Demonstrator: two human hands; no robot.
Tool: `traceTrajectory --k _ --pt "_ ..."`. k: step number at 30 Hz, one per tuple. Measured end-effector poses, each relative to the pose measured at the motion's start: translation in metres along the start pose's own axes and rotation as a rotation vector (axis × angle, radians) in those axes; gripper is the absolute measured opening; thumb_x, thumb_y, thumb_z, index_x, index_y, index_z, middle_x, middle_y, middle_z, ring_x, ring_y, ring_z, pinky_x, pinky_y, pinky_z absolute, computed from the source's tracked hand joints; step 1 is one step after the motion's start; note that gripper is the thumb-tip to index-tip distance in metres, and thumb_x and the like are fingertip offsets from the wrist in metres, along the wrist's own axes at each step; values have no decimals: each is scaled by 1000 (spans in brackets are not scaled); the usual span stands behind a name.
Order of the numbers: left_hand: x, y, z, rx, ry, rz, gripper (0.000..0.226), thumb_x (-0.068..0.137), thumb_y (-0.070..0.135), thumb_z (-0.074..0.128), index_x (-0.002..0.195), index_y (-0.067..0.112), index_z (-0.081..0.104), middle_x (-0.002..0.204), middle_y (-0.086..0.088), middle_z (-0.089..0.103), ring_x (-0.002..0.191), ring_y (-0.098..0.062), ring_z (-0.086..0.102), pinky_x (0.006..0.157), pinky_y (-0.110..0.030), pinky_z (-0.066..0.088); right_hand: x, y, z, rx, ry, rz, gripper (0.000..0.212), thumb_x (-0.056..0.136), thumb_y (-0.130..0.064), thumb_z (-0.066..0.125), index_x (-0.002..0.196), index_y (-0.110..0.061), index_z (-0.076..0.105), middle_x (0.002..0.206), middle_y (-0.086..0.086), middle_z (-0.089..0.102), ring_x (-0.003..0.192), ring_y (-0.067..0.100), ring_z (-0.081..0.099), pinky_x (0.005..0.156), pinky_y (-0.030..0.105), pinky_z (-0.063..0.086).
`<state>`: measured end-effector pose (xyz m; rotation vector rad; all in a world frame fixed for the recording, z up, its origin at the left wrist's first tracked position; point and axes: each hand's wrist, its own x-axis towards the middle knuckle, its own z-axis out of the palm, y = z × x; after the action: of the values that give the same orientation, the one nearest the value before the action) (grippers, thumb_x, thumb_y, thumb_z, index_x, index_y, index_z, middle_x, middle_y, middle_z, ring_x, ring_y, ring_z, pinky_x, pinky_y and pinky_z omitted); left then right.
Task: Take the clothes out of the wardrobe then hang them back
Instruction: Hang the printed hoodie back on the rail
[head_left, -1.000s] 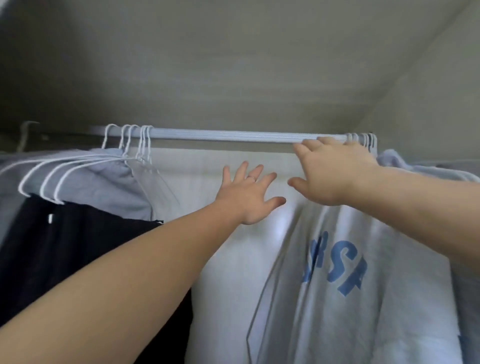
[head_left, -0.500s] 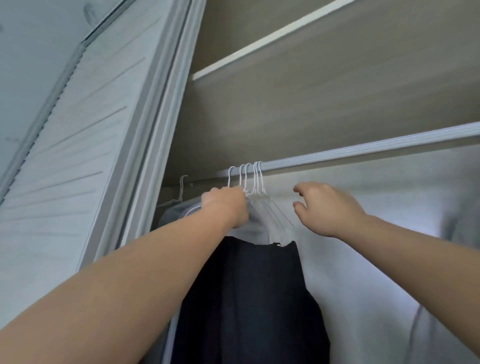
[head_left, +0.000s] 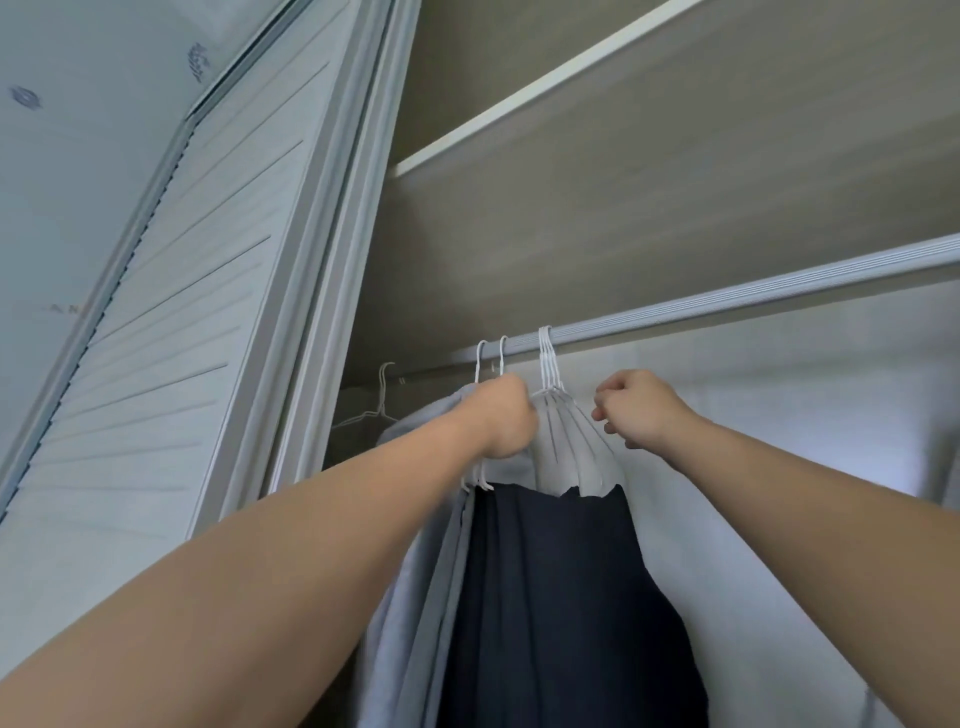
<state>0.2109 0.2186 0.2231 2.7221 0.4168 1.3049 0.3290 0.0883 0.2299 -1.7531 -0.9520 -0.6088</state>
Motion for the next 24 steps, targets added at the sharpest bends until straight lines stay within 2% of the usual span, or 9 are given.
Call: traceTrajectory --k 3,6,8,11,13,16,18,21,24 --pt "0 19 4 -23 19 66 27 100 22 44 76 12 53 94 -20 67 97 -40 65 68 -33 40 -5 -3 -21 154 -32 94 23 98 -21 48 110 -7 61 103 11 69 83 23 61 70 34 50" --pt "-5 49 4 -46 -21 98 23 100 20 45 80 11 51 76 -9 56 80 -31 59 56 -29 37 -6 -7 -36 255 -108 193 27 100 -40 48 104 -15 56 101 9 70 83 23 67 69 34 55" --pt "-4 62 1 -102 -112 115 19 102 16 44 90 8 57 77 -7 57 75 -26 56 50 -27 39 -4 -10 -40 279 -179 243 30 99 -46 49 102 -17 55 98 8 71 85 25 71 69 34 56" --pt "1 60 -18 -301 -260 45 36 104 31 42 104 5 67 85 -5 66 71 -22 56 60 -26 45 -2 -17 -39 238 -253 277 31 94 -43 58 108 -16 61 96 7 74 83 23 73 68 30 56" --pt "7 45 -29 -372 -131 -3 43 105 38 40 110 8 70 93 -2 68 68 -18 58 56 -21 44 -2 -23 -35 286 -270 319 21 94 -33 61 105 -15 61 92 6 74 76 20 73 63 29 56" --pt "20 12 -30 -185 172 -168 56 86 55 50 121 14 63 125 -12 64 110 -35 61 94 -37 50 -3 -30 -31 420 -279 372 7 97 -11 53 101 -8 59 80 9 74 57 17 71 49 27 57" --pt "18 2 -23 -26 89 -320 64 86 54 54 137 15 52 141 -14 51 126 -39 50 106 -43 43 -5 -32 -35 482 -249 376 10 98 0 46 95 2 55 67 13 72 49 16 68 50 31 60" --pt "11 3 -13 -18 -28 -298 46 105 24 43 145 2 41 146 -18 47 130 -36 50 105 -37 40 -10 -37 -46 581 -202 399 14 100 6 39 91 8 49 62 18 66 43 18 65 43 32 57" --pt "10 2 -5 9 -42 -298 36 102 13 46 134 -2 55 137 -17 57 125 -32 56 93 -33 45 -12 -36 -50 650 -150 434 13 102 3 39 93 3 48 73 14 54 55 17 57 35 30 52"
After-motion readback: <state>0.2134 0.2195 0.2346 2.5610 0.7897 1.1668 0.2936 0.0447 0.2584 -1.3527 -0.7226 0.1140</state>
